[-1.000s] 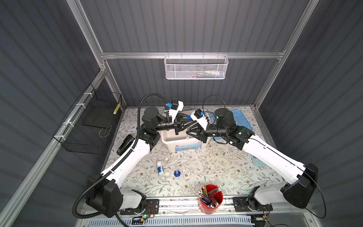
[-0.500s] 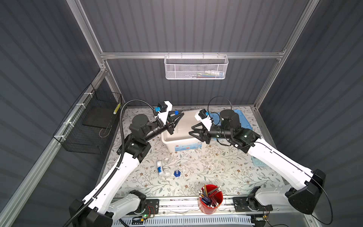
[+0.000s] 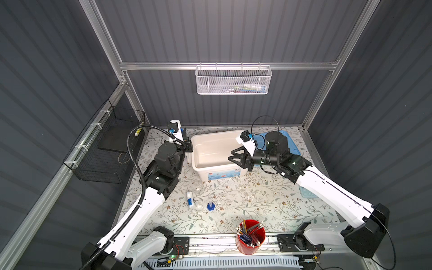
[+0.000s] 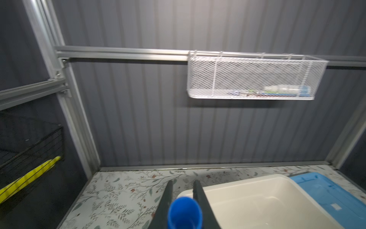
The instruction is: Organize the chemistry lab equipment
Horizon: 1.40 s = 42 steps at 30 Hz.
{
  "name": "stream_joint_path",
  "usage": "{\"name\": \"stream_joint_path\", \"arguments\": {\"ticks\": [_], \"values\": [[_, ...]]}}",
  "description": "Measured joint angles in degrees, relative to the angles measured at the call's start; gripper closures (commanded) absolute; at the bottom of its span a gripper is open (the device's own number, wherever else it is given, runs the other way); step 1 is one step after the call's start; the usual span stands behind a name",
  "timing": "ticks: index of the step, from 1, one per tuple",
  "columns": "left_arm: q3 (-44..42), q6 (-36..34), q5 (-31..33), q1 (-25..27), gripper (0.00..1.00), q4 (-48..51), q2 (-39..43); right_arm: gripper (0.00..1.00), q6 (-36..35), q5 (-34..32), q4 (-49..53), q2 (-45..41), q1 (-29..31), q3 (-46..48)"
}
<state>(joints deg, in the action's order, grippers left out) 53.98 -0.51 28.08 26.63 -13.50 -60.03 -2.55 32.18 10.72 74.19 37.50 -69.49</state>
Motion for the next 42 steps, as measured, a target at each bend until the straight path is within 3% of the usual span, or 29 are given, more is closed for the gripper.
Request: {"name": "stream_joint_path", "arguments": {"ticks": [8, 18, 30, 42], "values": [[-3.72, -5.95, 14.69, -0.26, 0.95, -10.27, -6.21, 0.62, 0.79, 0.94, -0.74, 0.11, -0.39, 0.87], [-8.72, -8.94, 21.97, -3.78, 0.98, -22.29, -14.95, 0.63, 1.07, 2.36, -1.88, 0.66, -0.5, 1.64], [-14.47, -5.99, 22.1, -10.43, 1.0, -33.66, -20.76, 0.64, 1.33, 3.76, -1.66, 4.39, -1.05, 1.25], [-16.17, -2.12, 16.35, -14.12, 1.0, -43.54, -27.76, 0.64, 1.49, 3.87, -0.17, 8.0, -1.07, -2.49]]}}
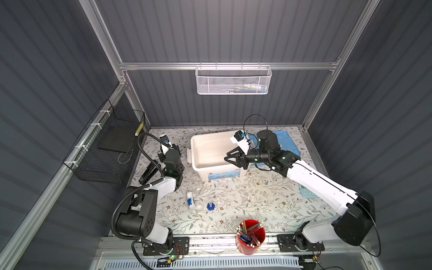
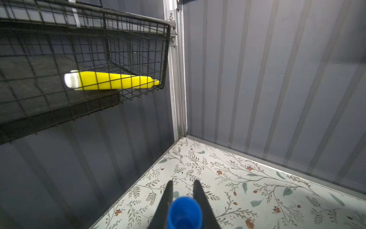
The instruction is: Organize the chemistry lab equipment
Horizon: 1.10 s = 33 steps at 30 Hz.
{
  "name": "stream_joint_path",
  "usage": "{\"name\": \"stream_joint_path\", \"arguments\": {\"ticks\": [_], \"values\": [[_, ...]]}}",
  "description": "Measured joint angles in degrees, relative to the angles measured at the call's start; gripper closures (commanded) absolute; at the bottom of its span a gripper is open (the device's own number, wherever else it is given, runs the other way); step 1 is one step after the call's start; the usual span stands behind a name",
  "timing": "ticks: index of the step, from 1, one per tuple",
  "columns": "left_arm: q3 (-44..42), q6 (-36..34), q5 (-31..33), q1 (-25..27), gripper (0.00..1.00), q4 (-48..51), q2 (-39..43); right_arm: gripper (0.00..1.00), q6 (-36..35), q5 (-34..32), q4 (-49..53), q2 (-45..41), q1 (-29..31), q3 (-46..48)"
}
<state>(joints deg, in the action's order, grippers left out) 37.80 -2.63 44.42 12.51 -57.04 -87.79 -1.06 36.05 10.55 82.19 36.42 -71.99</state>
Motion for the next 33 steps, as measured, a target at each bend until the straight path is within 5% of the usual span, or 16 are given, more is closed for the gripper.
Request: {"name": "stream_joint_path", "arguments": {"ticks": [33], "values": [[1.38, -3.1, -6.21, -1.38, 1.0, -13.46, -13.33, 0.65, 0.0, 1.16, 0.2, 4.55, -0.98, -1.97]]}}
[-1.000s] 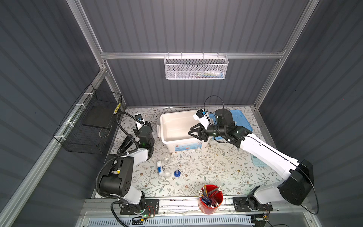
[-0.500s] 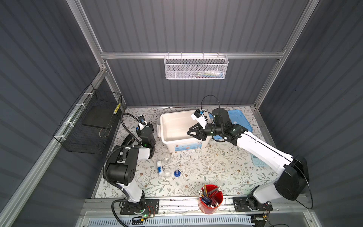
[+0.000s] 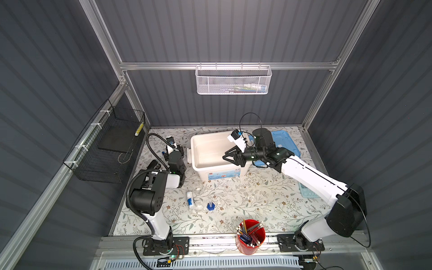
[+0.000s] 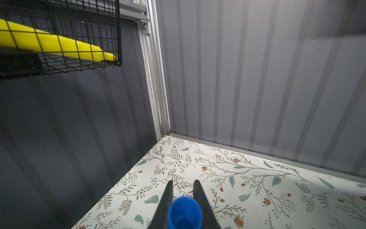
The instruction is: Organize the chemistry lab equipment
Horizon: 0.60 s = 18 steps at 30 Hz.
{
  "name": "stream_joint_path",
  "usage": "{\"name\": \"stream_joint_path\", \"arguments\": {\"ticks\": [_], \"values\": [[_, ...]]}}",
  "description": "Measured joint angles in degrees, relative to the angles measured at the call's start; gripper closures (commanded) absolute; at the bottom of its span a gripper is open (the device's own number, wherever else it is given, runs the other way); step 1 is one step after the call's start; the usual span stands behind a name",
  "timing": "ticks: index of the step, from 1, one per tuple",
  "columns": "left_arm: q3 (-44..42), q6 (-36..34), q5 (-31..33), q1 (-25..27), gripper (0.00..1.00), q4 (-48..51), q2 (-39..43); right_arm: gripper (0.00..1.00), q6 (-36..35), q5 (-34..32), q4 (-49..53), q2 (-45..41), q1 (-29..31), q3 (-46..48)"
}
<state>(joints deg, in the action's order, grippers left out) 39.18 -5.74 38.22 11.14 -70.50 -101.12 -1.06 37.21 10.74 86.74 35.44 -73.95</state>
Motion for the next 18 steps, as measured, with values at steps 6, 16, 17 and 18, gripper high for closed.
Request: {"name": "stream_joint_path", "arguments": {"ticks": [6, 16, 17, 18], "values": [[0.37, -1.53, -0.35, 0.0, 1.0, -1.16, -0.85, 0.65, 0.0, 0.13, -0.02, 0.0, -0.11, 0.0], [0.37, -2.95, 0.02, 0.0, 1.0, -2.82, -1.66, 0.65, 0.22, 0.15, -0.04, 0.0, -0.28, 0.02], [0.37, -3.08, 0.15, 0.0, 1.0, -2.93, -1.66, 0.65, 0.2, 0.15, -0.07, 0.0, -0.28, 0.02], [0.37, -3.13, 0.33, 0.0, 1.0, -2.93, -1.66, 0.65, 0.22, 0.15, -0.07, 0.0, -0.28, 0.02]]}}
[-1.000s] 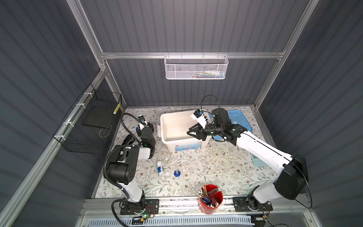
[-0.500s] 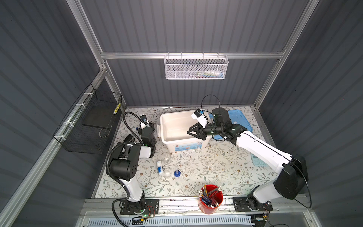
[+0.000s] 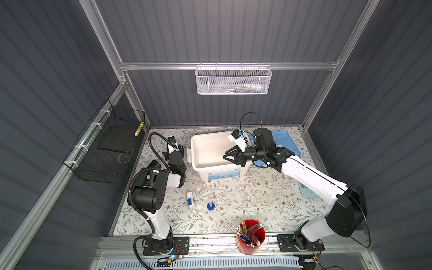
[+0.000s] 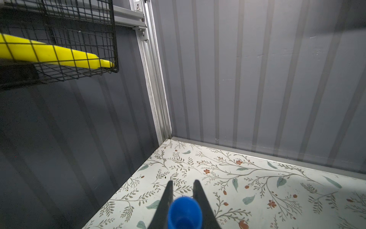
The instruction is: Organize the chemistry lab equipment
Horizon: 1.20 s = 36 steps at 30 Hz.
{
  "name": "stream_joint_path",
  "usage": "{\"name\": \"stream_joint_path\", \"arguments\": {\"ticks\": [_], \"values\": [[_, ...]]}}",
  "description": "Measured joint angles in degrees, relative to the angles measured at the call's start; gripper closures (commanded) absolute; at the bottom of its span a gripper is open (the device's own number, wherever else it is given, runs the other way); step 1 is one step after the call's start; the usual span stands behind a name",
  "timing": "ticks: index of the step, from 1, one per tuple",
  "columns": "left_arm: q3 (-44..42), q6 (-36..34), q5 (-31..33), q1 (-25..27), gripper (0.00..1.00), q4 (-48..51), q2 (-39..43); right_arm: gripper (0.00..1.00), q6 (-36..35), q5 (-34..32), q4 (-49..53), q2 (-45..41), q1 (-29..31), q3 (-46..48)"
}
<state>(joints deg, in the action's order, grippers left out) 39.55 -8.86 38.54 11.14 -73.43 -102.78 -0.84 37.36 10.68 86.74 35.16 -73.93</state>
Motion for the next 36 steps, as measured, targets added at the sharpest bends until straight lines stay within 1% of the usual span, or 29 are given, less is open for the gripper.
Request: {"name": "stream_joint_path", "arguments": {"ticks": [11, 27, 36], "values": [[-0.02, 0.26, 1.49, 0.0, 1.0, 0.24, 0.0, 0.65, 0.0, 0.0, 0.02, 0.0, 0.0, -0.02], [-0.96, 1.49, 1.73, 0.0, 1.0, 0.02, -0.11, 0.65, 0.0, 0.0, 0.02, 0.0, -0.07, 0.0], [-3.37, 1.55, 1.9, 0.0, 1.0, -3.28, -3.19, 0.65, 0.24, 0.0, 0.0, 0.0, -0.31, 0.0]]}}
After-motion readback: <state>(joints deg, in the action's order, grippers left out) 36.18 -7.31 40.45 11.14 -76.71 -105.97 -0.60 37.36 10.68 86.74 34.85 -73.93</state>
